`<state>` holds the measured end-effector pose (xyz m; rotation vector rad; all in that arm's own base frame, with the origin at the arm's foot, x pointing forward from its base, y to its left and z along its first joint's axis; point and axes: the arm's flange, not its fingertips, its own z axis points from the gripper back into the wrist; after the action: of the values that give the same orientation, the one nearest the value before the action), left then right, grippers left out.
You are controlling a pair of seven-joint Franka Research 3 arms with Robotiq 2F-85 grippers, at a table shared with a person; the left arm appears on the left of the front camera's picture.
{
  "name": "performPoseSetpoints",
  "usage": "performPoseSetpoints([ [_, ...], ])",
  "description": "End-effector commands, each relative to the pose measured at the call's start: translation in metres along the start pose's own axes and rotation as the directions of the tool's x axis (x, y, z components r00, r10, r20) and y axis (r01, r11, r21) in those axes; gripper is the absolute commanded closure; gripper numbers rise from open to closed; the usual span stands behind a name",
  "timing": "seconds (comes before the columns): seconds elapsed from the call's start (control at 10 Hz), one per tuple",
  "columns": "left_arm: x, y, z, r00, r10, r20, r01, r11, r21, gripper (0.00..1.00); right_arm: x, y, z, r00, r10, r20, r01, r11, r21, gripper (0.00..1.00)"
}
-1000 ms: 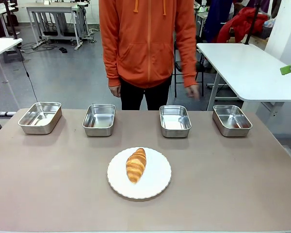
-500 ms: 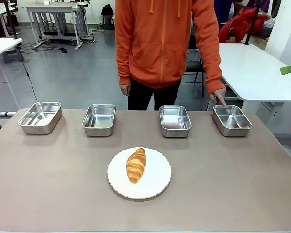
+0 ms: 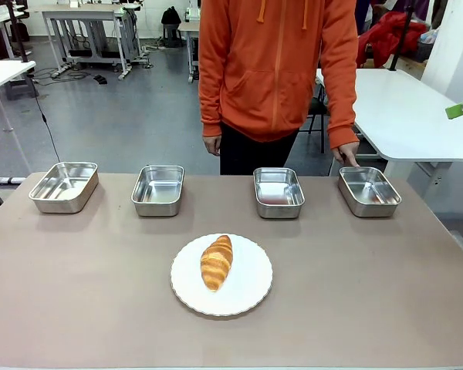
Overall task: Place the bread in the container.
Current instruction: Place the Butter Roll into the Airtight Container indicated by the human.
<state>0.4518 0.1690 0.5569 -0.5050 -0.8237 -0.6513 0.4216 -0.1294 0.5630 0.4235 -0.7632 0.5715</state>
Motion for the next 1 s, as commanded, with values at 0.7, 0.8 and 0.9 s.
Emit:
performPoseSetpoints([
  [0.7, 0.001, -0.001, 0.002, 1.000, -0.008, 0.014, 0.008, 1.000, -0.003, 0.00, 0.054, 0.105, -0.059, 0.976, -0.193, -0.099, 0.182, 0.976, -0.116, 0.00],
  [0.8, 0.001, -0.001, 0.002, 1.000, -0.008, 0.014, 0.008, 1.000, -0.003, 0.00, 0.063, 0.139, -0.081, 0.963, -0.231, -0.137, 0.210, 0.965, -0.157, 0.00],
  [0.9, 0.001, -0.001, 0.002, 1.000, -0.008, 0.014, 0.008, 1.000, -0.003, 0.00, 0.071, 0.168, -0.107, 0.941, -0.285, -0.182, 0.251, 0.949, -0.189, 0.00],
])
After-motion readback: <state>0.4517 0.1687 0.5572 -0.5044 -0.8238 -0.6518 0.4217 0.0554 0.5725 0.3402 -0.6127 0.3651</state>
